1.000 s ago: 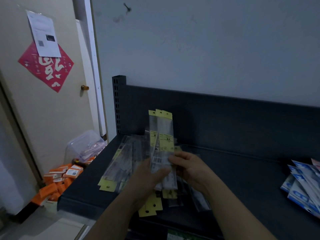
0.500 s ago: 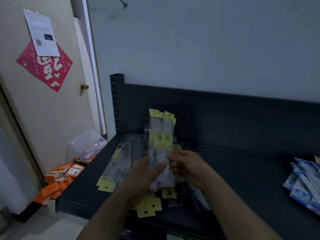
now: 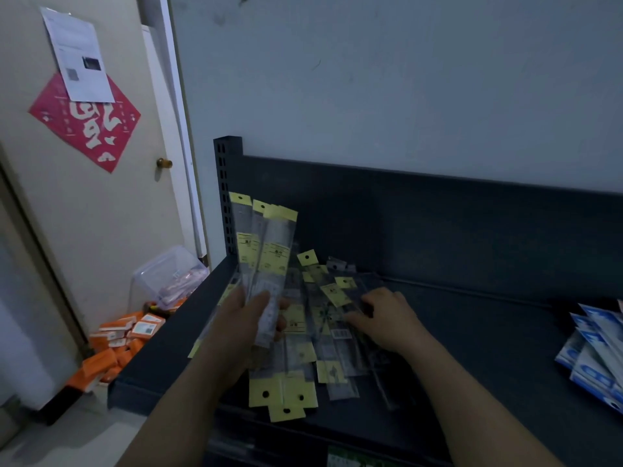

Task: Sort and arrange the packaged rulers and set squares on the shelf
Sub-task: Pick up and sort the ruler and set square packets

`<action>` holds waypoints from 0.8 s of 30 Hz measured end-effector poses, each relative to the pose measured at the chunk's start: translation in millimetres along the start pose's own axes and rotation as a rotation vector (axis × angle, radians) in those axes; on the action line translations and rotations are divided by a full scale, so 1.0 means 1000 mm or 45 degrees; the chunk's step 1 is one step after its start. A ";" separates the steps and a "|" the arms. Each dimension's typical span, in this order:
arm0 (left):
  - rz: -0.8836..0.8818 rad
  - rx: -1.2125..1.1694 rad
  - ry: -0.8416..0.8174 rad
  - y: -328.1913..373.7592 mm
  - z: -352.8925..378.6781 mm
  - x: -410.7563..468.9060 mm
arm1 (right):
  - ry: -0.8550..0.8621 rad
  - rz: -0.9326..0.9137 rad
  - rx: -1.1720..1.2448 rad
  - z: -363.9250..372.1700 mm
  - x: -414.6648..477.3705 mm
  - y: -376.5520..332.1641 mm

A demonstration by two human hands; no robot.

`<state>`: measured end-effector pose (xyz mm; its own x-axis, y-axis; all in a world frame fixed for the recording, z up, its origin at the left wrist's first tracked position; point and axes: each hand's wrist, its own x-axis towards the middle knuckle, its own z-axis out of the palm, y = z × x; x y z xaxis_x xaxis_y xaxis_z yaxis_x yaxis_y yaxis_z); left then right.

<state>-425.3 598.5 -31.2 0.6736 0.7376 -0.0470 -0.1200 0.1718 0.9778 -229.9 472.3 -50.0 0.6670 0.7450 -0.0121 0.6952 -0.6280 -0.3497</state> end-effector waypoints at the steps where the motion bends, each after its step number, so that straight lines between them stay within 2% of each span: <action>1: -0.006 -0.013 0.011 0.000 -0.002 0.000 | 0.002 -0.004 -0.038 0.002 0.000 -0.001; 6: 0.011 0.002 0.010 0.000 -0.006 -0.002 | 0.131 -0.066 -0.051 0.005 -0.001 -0.003; 13: 0.018 -0.060 0.126 0.000 -0.020 0.006 | 0.255 -0.091 -0.437 0.000 -0.002 -0.020; 16: 0.012 -0.068 0.131 -0.001 -0.022 0.004 | 0.346 -0.048 -0.439 0.000 -0.004 -0.020; 21: 0.019 -0.015 0.079 -0.001 -0.018 -0.005 | 0.527 0.000 0.108 -0.006 -0.006 -0.014; 22: 0.025 0.003 0.062 -0.002 -0.015 -0.006 | 0.497 -0.008 0.348 -0.008 -0.007 -0.016; 24: 0.038 -0.012 0.040 -0.002 -0.009 -0.009 | 0.291 0.024 0.897 -0.013 -0.013 -0.025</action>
<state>-437.3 597.3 -34.7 0.6463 0.7627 -0.0246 -0.1466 0.1558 0.9769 -252.7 475.1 -29.2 0.7694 0.6222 0.1445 0.3977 -0.2897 -0.8706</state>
